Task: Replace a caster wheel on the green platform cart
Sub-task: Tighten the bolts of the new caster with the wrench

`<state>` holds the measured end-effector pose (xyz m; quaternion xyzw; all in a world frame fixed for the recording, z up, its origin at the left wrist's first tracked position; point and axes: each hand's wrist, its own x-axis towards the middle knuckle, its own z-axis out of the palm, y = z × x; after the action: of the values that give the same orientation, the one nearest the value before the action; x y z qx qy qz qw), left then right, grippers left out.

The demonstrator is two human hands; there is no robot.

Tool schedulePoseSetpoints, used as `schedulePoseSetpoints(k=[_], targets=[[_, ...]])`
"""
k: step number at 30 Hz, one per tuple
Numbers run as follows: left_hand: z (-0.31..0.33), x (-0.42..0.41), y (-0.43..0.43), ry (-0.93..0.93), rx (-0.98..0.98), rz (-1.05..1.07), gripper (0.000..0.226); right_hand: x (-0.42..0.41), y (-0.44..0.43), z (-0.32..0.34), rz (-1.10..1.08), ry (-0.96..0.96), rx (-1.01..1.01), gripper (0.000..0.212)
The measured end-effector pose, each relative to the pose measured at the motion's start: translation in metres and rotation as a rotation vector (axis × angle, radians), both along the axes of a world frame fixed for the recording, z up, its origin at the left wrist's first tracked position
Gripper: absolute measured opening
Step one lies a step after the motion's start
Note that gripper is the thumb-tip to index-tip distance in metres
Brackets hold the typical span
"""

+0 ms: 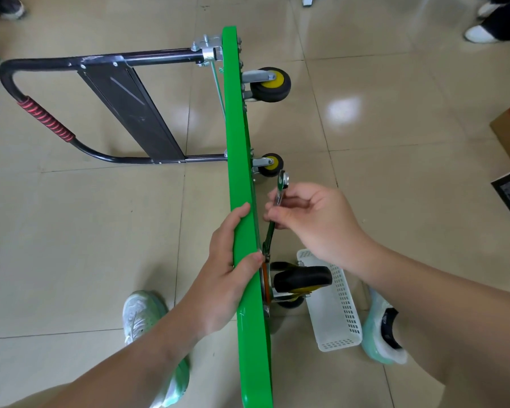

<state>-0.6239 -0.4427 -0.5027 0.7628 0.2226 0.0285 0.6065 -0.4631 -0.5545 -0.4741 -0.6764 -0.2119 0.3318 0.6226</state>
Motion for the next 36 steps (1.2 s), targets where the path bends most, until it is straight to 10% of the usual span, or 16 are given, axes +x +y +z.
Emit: schedulePoseSetpoints(k=[27, 36], targets=[[-0.001, 0.000, 0.002, -0.014, -0.020, -0.006, 0.068, 0.030, 0.044, -0.067, -0.039, 0.327, -0.307, 0.019], [0.000, 0.000, 0.002, 0.008, -0.007, -0.011, 0.066, 0.040, 0.035, -0.031, -0.178, 0.169, -0.155, 0.008]])
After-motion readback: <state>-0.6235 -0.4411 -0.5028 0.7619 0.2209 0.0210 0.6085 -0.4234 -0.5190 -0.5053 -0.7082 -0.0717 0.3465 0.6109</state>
